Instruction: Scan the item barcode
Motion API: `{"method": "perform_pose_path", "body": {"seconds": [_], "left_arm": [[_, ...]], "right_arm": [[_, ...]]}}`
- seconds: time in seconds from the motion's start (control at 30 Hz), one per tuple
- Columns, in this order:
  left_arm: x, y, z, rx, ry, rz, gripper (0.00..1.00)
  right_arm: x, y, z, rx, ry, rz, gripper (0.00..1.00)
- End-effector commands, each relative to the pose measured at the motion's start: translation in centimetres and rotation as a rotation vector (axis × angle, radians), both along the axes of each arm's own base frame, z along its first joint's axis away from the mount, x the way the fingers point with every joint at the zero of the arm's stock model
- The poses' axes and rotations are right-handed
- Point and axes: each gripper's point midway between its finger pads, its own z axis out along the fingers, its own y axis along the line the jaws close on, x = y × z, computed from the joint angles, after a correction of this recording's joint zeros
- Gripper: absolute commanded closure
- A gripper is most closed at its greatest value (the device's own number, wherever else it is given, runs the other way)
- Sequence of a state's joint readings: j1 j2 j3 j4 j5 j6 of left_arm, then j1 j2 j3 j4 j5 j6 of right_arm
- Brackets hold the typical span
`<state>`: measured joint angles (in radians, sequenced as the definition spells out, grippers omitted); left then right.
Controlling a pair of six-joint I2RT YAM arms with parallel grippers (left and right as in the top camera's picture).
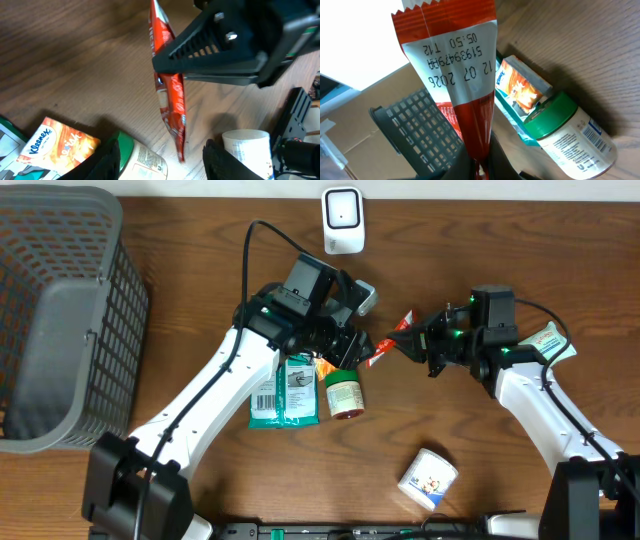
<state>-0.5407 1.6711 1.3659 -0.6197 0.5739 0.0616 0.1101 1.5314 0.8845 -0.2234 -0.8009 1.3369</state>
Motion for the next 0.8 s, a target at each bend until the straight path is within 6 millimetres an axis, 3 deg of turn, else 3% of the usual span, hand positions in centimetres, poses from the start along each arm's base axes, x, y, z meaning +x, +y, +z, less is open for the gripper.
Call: {"method": "perform_pose_path", "body": {"seconds": [0.0,0.23,0.47,0.77], "left_arm": [[0.5,-0.2,-0.2,0.009,-0.018,-0.012,0.46],[0.4,-0.5,-1.2,0.020,0.005,-0.016,0.46],[0.1,-1.5,-0.9,0.005,-0.009,-0.035,0.48],[-0.8,-2.8,-0.7,-0.002,-0.021,-0.070,0.75]], "right_arm": [[-0.1,0.6,1.1,0.034,-0.006,0.012,0.99],[0.3,1.4,1.7,0.057,-0.019,0.008,0.99],[0.5,1.9,2.0,0.059,-0.035,0.012,0.99],[0.5,2.3,2.2,0.065,-0.036,0.011,0.99]]}}
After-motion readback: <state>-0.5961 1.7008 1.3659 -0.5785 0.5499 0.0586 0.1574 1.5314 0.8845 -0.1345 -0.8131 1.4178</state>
